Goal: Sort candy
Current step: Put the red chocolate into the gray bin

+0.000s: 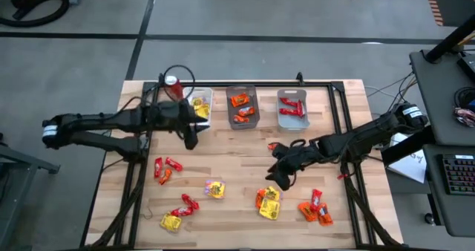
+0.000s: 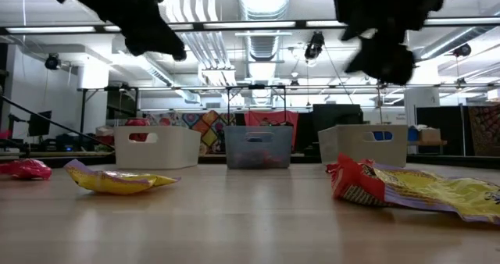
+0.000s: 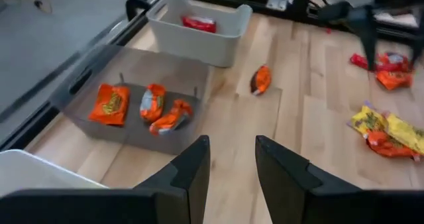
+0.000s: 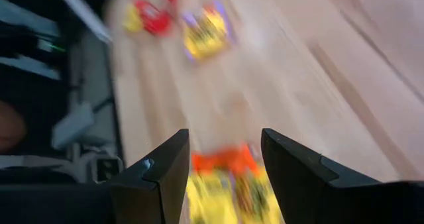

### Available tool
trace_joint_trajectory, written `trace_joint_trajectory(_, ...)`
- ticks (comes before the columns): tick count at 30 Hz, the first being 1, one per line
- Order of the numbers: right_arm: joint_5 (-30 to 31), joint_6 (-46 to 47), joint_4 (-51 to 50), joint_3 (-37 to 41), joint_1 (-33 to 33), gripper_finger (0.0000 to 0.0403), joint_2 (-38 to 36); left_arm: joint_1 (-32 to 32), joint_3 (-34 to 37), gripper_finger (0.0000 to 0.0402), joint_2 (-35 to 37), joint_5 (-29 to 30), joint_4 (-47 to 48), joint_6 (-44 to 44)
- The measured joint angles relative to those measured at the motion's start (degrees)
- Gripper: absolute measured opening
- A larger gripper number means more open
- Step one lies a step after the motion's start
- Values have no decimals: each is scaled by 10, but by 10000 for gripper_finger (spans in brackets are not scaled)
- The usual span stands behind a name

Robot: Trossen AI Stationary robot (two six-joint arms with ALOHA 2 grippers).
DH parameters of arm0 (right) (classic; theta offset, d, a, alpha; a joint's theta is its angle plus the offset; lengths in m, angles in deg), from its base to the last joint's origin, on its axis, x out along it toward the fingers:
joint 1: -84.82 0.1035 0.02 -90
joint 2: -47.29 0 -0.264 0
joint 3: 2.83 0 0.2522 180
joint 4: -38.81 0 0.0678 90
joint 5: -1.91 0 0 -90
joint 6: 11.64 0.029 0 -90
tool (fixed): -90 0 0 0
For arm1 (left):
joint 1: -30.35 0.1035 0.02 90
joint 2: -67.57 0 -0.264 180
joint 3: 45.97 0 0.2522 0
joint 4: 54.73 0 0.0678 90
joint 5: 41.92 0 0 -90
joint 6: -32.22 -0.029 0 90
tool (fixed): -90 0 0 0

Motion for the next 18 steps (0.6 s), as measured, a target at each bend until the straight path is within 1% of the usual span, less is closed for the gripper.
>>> trace_joint_trajectory(2,2,44,-77,-15,9,174,0,-33,1,105,-1,27,-6,0)
trace_joint_trajectory(5,2,106,-188,-36,24,163,0,-66,-2,105,-5,54,-10,0)
trace_joint_trajectory(8,1,161,-267,-48,43,157,0,-79,-3,105,-7,58,-10,0)
trace_joint_trajectory(11,-4,225,-314,-50,66,155,0,-81,-3,105,-7,64,-10,3)
trace_joint_trajectory(18,-33,366,-368,-42,136,161,0,-81,2,105,-13,66,-10,1)
